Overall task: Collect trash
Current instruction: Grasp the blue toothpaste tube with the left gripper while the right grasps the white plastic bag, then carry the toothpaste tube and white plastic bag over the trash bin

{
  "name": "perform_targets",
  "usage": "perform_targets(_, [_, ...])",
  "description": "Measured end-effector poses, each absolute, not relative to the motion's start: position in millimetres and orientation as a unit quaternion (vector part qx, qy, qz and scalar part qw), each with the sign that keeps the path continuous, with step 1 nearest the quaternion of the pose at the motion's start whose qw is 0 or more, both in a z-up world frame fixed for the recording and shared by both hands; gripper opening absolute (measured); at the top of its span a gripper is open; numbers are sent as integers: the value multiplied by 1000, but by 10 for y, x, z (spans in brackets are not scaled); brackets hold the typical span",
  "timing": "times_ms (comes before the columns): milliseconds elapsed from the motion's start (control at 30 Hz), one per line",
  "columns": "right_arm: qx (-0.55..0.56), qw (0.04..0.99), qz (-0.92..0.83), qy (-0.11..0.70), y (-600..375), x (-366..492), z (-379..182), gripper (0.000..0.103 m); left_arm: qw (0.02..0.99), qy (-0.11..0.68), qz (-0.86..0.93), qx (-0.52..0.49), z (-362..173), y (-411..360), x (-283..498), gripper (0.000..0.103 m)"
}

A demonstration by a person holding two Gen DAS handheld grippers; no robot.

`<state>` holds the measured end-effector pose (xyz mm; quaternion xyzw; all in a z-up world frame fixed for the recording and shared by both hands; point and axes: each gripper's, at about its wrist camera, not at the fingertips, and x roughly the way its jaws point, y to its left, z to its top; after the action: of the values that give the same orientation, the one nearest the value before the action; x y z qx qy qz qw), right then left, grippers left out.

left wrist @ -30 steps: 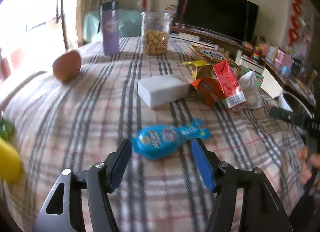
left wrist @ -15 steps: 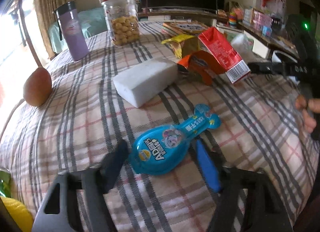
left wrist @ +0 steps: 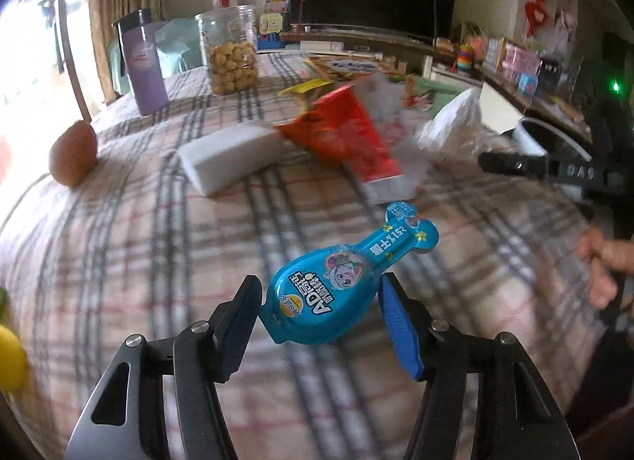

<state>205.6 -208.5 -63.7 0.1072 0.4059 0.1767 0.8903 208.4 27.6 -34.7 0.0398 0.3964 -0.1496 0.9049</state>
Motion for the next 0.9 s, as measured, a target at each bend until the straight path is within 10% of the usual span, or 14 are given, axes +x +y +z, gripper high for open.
perform_targets(900, [141,908,140,370,-2863,1331,-354,2,904,387,-182,-8,-251,-483,2016,59])
